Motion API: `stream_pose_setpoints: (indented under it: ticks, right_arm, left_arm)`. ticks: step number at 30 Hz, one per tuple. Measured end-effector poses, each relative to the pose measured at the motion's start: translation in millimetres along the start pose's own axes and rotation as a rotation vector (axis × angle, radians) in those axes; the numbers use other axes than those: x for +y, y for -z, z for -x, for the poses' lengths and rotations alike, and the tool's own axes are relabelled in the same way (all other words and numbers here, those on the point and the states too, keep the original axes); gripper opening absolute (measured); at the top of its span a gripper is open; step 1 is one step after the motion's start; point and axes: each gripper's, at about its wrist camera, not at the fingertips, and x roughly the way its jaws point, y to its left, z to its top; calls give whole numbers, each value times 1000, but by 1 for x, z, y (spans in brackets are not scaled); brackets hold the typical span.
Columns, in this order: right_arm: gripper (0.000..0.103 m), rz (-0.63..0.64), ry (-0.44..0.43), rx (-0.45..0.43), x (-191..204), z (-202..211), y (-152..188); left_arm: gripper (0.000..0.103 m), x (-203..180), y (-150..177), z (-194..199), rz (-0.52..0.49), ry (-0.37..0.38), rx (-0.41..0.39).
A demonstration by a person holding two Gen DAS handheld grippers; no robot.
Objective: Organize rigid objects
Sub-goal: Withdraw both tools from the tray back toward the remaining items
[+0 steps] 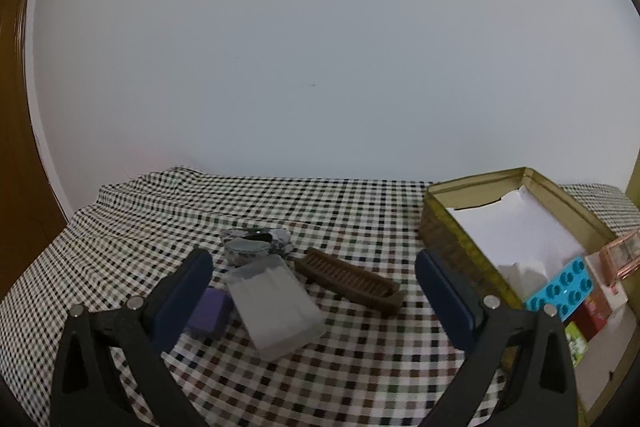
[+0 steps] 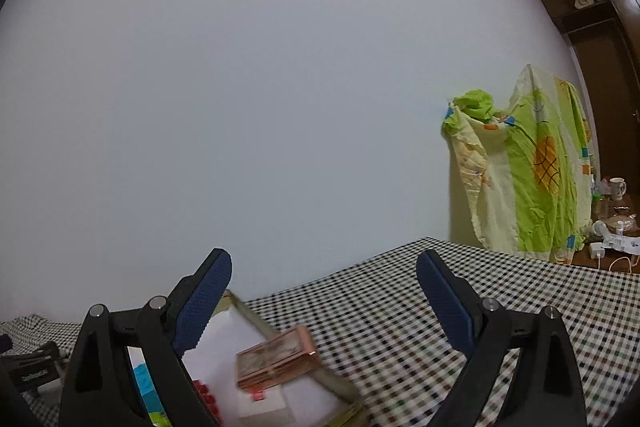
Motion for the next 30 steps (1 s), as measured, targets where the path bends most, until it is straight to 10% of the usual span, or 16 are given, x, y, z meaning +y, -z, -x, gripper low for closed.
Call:
stream_pose_setpoints:
  ticks: [14, 30]
  right_arm:
    - [95, 53, -149, 2, 77, 29, 14]
    - [95, 122, -311, 224, 158, 6, 41]
  left_arm:
    - [102, 45, 5, -14, 49, 31, 44]
    - [102, 130, 8, -47, 132, -80, 101]
